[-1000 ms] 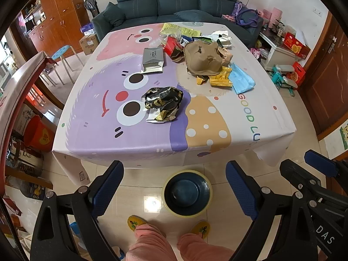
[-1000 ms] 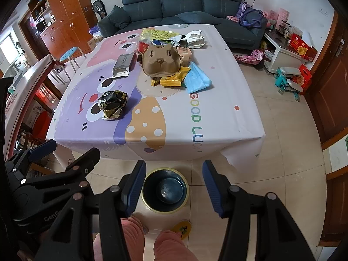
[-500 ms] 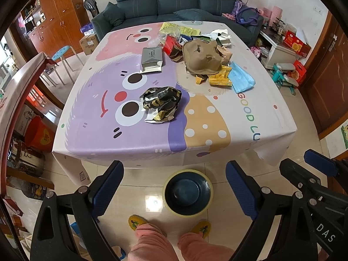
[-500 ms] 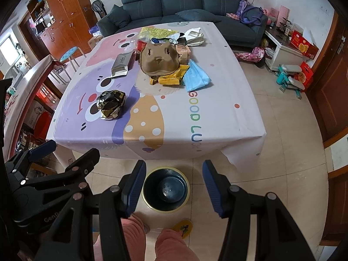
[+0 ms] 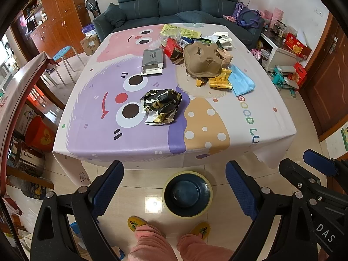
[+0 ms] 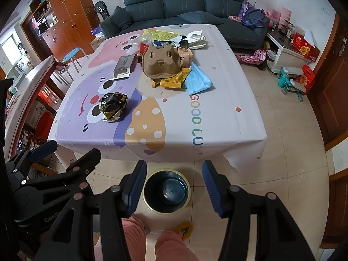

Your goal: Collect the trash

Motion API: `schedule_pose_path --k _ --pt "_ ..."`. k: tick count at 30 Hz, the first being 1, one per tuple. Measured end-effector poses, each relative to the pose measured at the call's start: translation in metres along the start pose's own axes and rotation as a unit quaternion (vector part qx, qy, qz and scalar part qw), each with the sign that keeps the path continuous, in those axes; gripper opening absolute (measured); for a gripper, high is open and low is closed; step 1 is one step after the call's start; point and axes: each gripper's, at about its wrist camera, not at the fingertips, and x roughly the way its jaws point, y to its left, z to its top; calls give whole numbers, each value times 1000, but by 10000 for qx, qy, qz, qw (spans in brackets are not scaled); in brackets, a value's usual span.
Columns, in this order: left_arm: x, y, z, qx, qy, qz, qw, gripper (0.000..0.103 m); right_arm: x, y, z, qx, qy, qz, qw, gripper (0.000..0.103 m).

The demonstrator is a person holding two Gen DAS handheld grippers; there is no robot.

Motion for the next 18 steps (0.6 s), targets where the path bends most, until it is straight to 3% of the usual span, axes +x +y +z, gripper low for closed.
schedule_pose_path --k 18 --pt "-3 -1 1 -46 -8 113 9999 93 -3 3 -2 -110 -38 51 9999 54"
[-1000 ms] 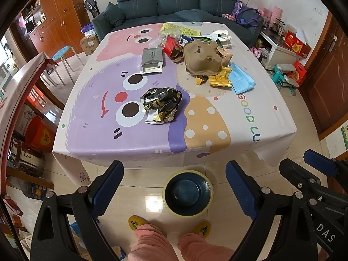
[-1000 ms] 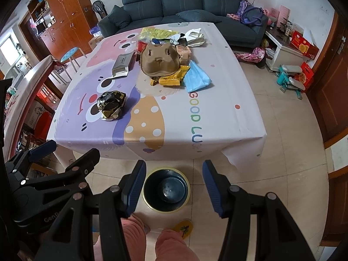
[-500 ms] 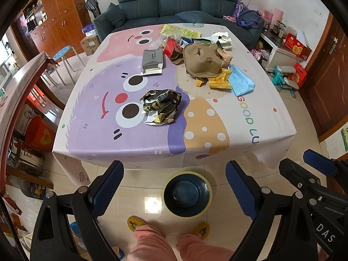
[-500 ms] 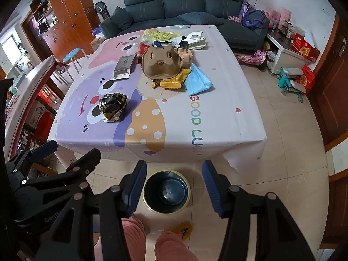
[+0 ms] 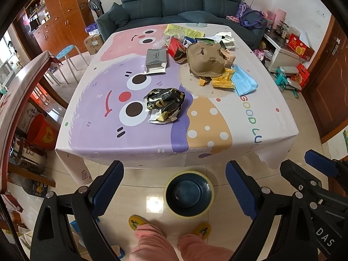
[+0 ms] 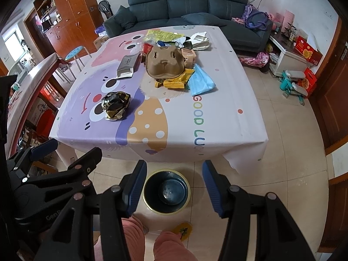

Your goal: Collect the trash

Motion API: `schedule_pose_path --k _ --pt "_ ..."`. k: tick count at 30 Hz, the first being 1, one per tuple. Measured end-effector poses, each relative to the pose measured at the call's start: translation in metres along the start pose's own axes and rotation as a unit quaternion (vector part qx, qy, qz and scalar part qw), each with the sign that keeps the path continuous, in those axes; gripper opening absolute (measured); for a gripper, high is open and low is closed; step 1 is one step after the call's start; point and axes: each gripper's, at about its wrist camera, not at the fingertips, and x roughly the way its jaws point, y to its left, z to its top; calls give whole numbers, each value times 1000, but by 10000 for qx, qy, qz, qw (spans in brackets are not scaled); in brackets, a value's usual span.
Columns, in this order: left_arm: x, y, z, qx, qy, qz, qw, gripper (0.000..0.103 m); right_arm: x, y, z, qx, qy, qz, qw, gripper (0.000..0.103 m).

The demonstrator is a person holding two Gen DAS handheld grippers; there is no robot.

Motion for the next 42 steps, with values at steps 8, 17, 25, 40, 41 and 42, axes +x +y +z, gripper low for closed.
schedule_pose_path --k 8,17,25,40,41,42 --pt "-4 0 -5 -65 -103 41 9999 93 -3 1 -2 -84 -70 35 9999 54" --pt "-11 -2 -5 -106 -123 104 9998 93 -9 -4 2 -124 -157 239 9995 54" --pt "-16 8 7 -2 -27 134 9999 93 -14 -4 14 -60 -326 511 9981 54" --pt "41 51 61 91 382 -122 9992 93 4 -23 43 551 -103 575 9968 54" --pt "49 49 65 177 449 -168 9987 93 9 -26 45 609 -60 565 9965 54" --pt "57 48 70 257 526 -216 9980 93 13 -27 47 662 -22 554 9963 54"
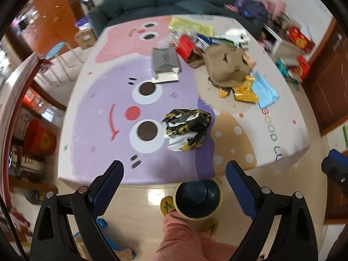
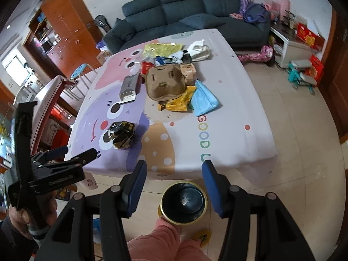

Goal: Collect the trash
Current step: 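Grasp the black-and-gold wrapper with the left tool while the right tool grasps the yellow chip bag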

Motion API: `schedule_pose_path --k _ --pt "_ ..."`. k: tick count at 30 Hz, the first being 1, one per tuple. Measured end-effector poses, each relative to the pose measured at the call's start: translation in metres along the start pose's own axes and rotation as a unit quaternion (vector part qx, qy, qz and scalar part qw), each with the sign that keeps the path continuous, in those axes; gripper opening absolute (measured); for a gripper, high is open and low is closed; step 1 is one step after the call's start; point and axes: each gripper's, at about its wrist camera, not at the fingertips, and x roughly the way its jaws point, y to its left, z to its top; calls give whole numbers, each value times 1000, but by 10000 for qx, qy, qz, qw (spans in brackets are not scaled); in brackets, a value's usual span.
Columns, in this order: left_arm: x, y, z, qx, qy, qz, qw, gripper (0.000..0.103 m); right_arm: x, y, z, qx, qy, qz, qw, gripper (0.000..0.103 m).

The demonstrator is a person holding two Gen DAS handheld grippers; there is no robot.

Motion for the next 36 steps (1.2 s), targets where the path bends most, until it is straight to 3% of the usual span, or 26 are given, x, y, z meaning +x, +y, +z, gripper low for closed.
schedule_pose_path --k 12,19,24,32,36 --pt "81 5 44 -36 761 -396 9963 93 60 -25 44 835 329 -32 9960 54" --pt "109 7 56 -62 946 -535 9941 90 104 -30 72 1257 473 256 9906 53" --pt "117 5 61 -92 1049 -744 9916 73 140 -29 86 1621 712 474 9831 44" --pt "121 0 61 45 1006 -775 9919 73 177 -36 92 2354 963 522 9657 39" --pt "121 0 62 41 1033 -823 9912 72 182 -40 88 2482 953 608 9621 26"
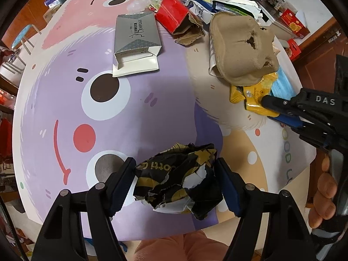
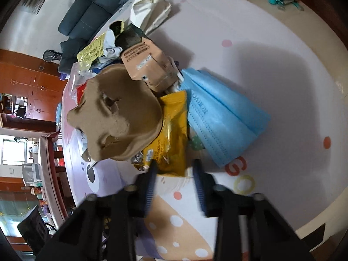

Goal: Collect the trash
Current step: 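Grasp the black-and-gold wrapper with the left tool while the right tool grasps the yellow chip bag, then carry the wrapper and chip bag over the bin and open both tools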

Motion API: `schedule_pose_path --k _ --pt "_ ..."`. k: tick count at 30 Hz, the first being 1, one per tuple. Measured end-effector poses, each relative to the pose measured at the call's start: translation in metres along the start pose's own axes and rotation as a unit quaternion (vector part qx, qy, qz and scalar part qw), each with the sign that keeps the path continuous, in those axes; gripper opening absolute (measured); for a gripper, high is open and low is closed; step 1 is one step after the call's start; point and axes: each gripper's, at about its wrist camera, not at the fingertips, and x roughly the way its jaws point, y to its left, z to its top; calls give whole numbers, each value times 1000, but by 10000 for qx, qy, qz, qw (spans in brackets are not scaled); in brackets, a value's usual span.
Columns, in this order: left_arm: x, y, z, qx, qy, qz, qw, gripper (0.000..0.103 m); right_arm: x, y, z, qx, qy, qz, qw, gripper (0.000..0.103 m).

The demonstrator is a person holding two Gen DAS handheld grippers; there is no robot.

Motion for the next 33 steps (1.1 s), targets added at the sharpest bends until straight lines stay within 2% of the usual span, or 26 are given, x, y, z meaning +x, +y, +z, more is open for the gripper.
schedule_pose_path --k 3,8,15,19,22,26,33 --pt "-4 5 -2 -47 -1 -58 10000 71 -3 0 -1 -62 -16 88 9999 18" --pt "-12 12 -1 -161 -73 -39 9998 69 -22 12 -6 -353 -183 142 9991 13" --pt "-55 21 -2 -458 -545 -205 9973 69 -57 40 -18 -932 -276 428 9943 12" --pt "-79 26 -6 -641 -721 -297 9949 69 -73 65 -34 -1624 -279 451 9853 12" --pt "-91 28 -11 -735 -809 -288 9936 69 -79 75 -47 -1881 -260 489 9806 12" --pt "-100 26 -26 -864 -865 -237 9922 69 -84 78 -62 -2040 -196 491 9776 12" --pt "-102 12 -59 -969 -903 -130 9911 69 -92 60 -95 -2317 51 440 9718 12"
